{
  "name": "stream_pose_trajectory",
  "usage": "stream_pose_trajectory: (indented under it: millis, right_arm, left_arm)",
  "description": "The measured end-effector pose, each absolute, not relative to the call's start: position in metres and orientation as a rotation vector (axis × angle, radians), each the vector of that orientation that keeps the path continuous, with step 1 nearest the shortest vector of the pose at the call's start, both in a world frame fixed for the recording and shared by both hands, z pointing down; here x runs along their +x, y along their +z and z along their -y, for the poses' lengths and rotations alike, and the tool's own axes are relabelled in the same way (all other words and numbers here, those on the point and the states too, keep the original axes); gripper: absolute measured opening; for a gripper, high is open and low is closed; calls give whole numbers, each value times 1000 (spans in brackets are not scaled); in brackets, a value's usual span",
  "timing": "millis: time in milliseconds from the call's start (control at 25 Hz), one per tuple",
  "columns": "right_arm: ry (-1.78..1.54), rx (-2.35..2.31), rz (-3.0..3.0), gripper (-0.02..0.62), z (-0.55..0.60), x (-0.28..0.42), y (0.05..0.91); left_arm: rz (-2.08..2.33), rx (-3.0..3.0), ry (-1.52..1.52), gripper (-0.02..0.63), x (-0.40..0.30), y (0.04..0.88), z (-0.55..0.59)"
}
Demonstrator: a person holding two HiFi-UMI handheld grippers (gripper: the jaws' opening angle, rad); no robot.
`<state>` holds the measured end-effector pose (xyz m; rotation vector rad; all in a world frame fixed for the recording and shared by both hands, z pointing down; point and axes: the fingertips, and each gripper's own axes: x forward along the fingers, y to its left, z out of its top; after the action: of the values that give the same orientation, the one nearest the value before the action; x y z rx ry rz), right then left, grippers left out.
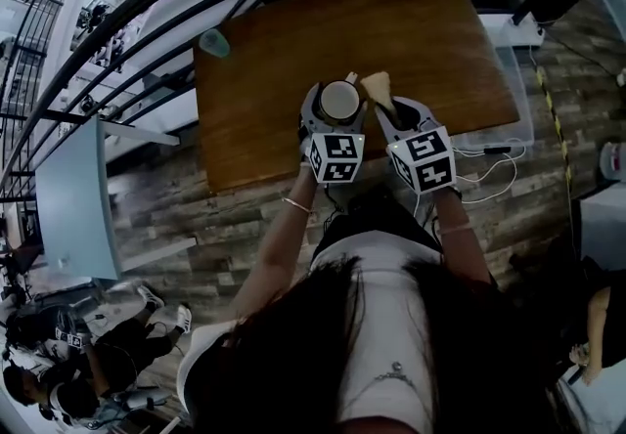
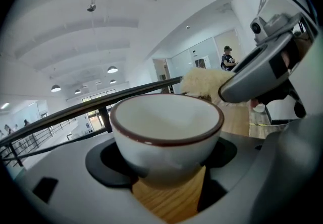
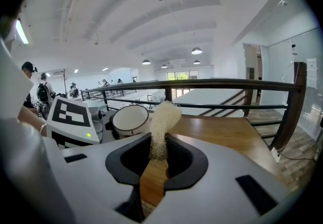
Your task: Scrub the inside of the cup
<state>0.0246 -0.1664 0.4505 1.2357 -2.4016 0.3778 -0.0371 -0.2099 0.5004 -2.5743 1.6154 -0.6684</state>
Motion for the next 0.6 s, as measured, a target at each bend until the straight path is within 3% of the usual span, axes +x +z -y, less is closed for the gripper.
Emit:
stream_pose_trajectory:
  millis: [600]
  right_arm:
    - [254,1047,2468,83,139,6,422]
  left_arm:
    - [-1469,-2414,-679,411,-16,476,210]
